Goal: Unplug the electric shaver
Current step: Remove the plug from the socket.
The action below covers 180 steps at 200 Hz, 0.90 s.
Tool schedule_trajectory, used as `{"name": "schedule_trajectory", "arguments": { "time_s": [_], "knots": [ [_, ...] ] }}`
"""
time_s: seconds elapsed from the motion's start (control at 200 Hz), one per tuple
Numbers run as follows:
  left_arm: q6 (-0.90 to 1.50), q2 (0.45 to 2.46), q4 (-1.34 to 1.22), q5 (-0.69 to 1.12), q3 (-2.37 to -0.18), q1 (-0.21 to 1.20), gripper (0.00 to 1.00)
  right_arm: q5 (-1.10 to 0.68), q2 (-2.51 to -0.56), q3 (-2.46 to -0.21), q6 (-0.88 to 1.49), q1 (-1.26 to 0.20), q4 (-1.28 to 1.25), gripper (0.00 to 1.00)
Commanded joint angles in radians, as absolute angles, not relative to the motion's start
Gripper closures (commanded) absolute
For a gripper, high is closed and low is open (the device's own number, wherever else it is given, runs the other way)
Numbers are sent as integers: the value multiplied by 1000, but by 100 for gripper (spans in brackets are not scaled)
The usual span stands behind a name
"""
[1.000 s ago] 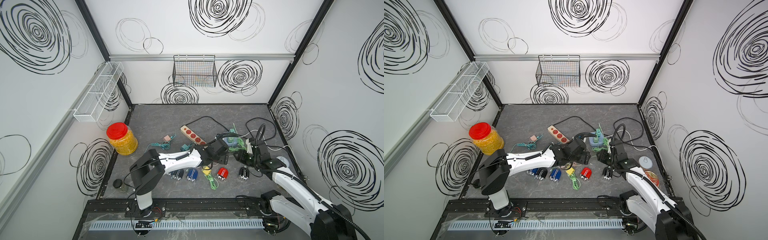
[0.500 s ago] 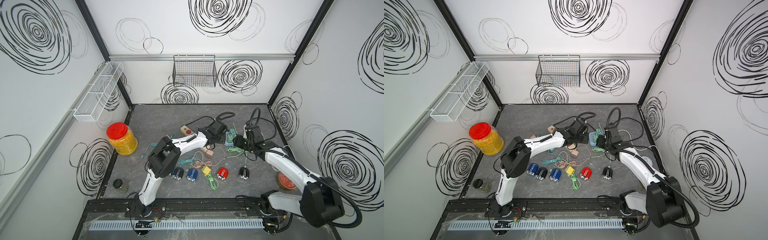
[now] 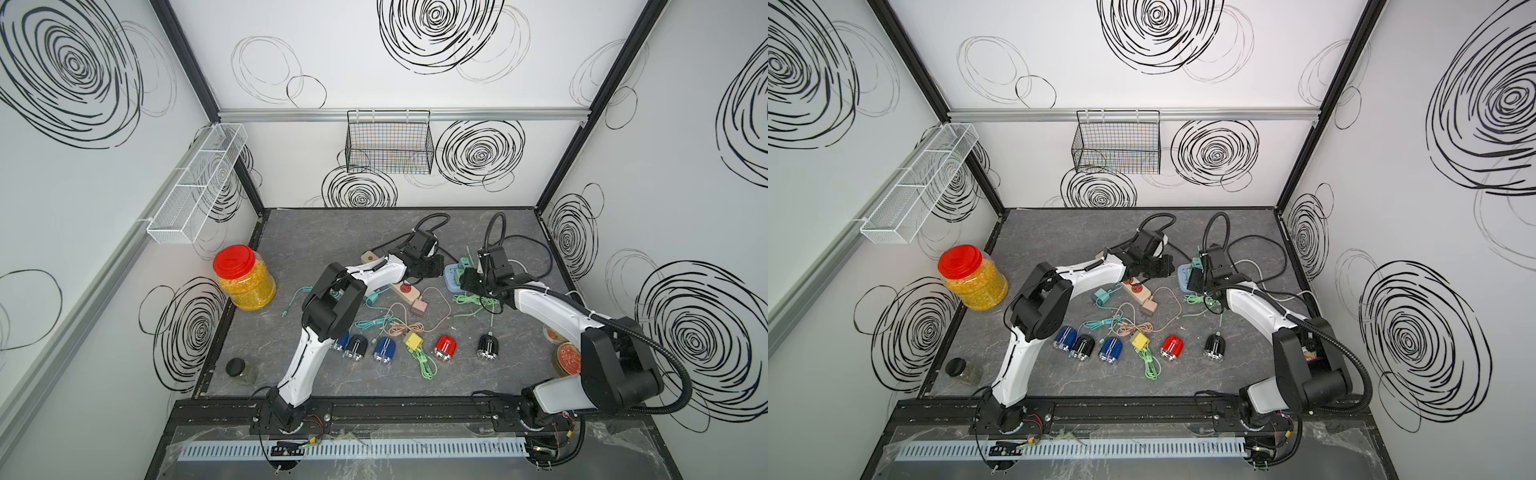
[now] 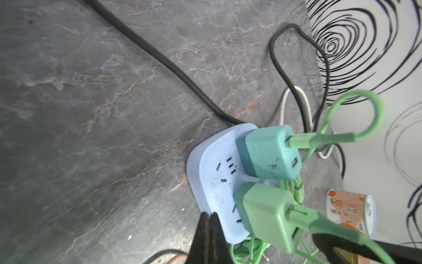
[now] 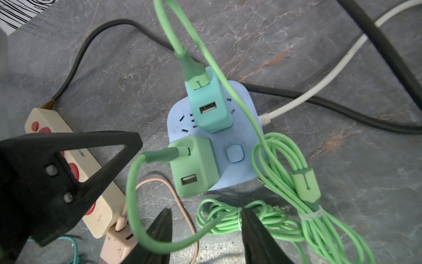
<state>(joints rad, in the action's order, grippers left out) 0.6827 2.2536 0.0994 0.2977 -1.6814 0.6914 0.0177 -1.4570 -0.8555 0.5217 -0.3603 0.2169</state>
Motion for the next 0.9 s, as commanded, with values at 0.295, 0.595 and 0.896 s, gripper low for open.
{"name": "schedule_trajectory", "arguments": {
  "time_s": [0.295, 0.595, 0.896],
  "knots": [
    [797, 2370, -66, 444, -1786, 684, 100, 76, -1583, -976, 467, -380, 176, 52],
    [820, 2421, -75, 468, -1819, 678, 100, 153, -1682, -1060, 433, -415, 197, 63],
    [815, 2434, -29, 444, -1815, 678, 100, 198, -1718, -1063, 424, -437, 221, 65]
  ]
}}
